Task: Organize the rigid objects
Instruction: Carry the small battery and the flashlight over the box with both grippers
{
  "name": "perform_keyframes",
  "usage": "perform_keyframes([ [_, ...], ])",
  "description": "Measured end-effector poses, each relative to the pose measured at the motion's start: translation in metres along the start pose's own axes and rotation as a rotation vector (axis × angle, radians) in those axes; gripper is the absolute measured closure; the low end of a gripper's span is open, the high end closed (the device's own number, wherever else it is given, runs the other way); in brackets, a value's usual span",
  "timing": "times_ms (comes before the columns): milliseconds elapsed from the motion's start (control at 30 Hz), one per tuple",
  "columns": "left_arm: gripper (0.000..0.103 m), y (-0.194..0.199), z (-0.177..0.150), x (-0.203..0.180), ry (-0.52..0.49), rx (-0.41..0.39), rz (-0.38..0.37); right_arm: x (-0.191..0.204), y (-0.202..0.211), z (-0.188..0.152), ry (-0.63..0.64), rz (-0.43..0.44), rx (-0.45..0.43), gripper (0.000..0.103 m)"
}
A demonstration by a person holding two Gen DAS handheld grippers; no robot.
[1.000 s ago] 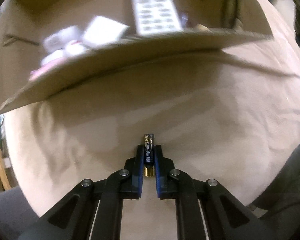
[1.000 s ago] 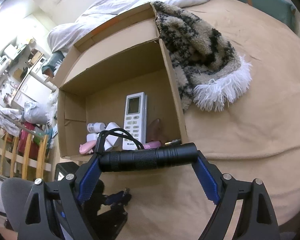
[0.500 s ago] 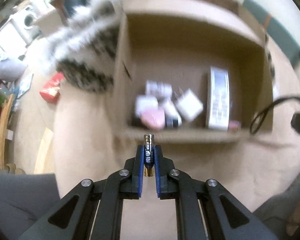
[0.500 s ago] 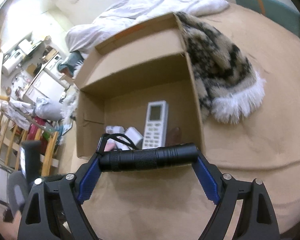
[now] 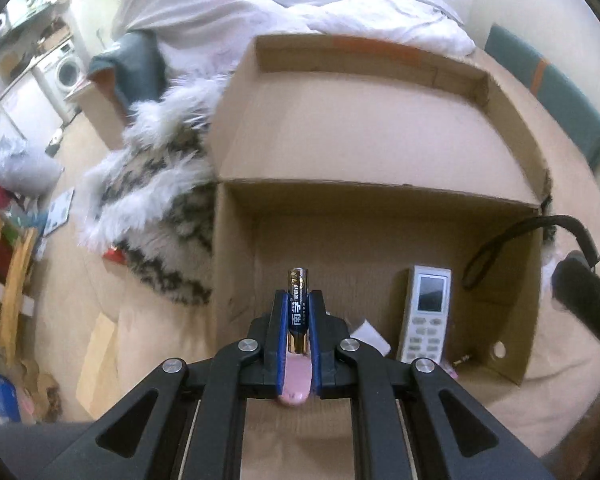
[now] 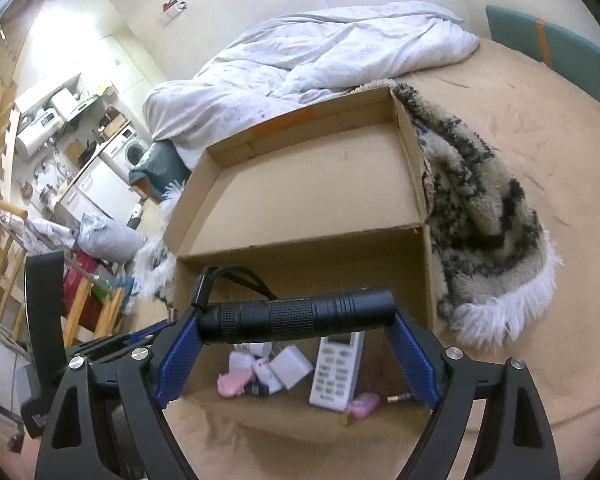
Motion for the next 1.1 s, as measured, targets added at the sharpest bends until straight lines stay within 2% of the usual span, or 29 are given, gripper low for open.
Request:
perform_keyframes([
  [200,0.094,-0.042,-0.001,-0.014,-0.058,0.040,0.001,-0.011,-0.042,-0.018,-0.004,-0.012,0.087,0.010],
  [500,0.094,-0.079,-0.005,-0.012,-0.034,0.102,0.004,-0.021,-0.080,-0.033,-0.039,-0.061,0.220,0.010],
  [833,0.094,-0.094,-0.011,-0.007,-0.020,0.132,0.017,-0.020,-0.085,-0.030,-0.033,-0.088,0.219,0.010],
  [1000,0.094,-0.094,-0.014,-0.009,-0.023,0.140,0.037,-0.019,-0.086,-0.029,-0.038,-0.062,0.214,0.010],
  [1067,0.088,-0.092,-0.014,-0.010,-0.043,0.140,0.054,-0.018,-0.085,-0.028,-0.037,-0.057,0.205,0.008],
  [1100,0.078,-0.092,-0.013,-0.013,-0.055,0.145,0.069,-0.016,-0.083,-0.027,-0.034,-0.046,0.196,0.003],
])
Point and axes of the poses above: each gripper's, at about its wrist camera, not at the fingertips, and y roughly against the way its jaws point, x to its left, z to its top, the point moved 1 cm from there along -y, roughly the way its jaws point, and after that the axes turned 1 degree about x, right-handed, at the moved point
